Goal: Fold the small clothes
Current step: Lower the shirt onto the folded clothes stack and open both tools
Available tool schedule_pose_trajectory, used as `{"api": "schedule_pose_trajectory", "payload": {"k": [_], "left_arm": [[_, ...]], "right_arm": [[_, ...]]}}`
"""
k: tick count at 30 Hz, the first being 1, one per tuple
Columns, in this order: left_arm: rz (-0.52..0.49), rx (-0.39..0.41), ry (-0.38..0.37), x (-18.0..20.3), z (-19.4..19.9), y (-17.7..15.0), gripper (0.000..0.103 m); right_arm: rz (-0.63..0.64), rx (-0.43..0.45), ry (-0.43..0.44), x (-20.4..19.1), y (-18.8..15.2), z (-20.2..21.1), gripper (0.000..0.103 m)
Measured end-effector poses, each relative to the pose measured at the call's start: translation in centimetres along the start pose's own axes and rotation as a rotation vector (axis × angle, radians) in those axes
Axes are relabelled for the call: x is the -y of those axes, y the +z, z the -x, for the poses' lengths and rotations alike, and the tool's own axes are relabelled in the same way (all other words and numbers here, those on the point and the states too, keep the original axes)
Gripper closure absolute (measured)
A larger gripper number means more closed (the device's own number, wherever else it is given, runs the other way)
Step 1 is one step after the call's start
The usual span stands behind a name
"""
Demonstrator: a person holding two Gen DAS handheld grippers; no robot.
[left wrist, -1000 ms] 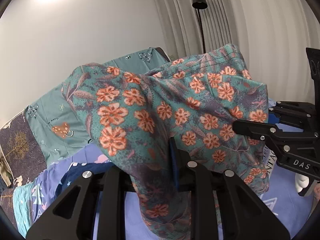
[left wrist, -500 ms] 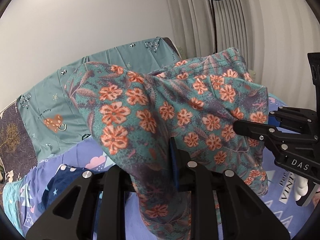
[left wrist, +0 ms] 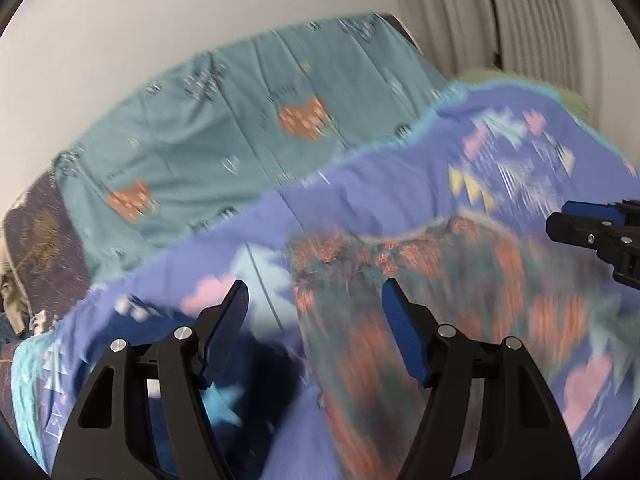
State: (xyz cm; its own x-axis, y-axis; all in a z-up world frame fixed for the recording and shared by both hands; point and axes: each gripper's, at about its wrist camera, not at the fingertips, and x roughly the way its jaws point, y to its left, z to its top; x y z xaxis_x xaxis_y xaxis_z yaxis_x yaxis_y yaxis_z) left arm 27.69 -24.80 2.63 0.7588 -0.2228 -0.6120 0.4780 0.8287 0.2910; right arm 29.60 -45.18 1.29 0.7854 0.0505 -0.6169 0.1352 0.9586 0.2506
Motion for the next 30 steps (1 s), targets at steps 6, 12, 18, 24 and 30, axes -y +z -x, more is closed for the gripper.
{"api": "schedule_pose_trajectory", "payload": {"k": [6,12,18,24,30], "left_arm": [[-0.020,-0.066,-0.053,1.5,-1.3,-4.4,0.030],[0.027,-0.029,-0.088,1.2,2.0,-5.8,0.029],[-0.011,0.105,-0.060,3.7,10.7,-7.7,0.010],[0.050,0.213,-0.072,5.0,19.6,-9.2,0.001],[0.081,0.233,-0.010,5.9,25.3,-10.2,0.001]], "right_arm": [[0.044,-0.068,-0.062,-0.9,-6.1,-1.8,0.063],[0.057,-0.037,-0.073,-1.3,-7.5,2.7,0.044],[0.115,0.130,-0.155,-2.2,-11.1,11.5,0.005],[0.035,0.247,-0.186,-2.0,-13.7,19.8,0.002],[0.018,0.211,-0.244,-2.5,-15.4,24.5,0.002]]}}
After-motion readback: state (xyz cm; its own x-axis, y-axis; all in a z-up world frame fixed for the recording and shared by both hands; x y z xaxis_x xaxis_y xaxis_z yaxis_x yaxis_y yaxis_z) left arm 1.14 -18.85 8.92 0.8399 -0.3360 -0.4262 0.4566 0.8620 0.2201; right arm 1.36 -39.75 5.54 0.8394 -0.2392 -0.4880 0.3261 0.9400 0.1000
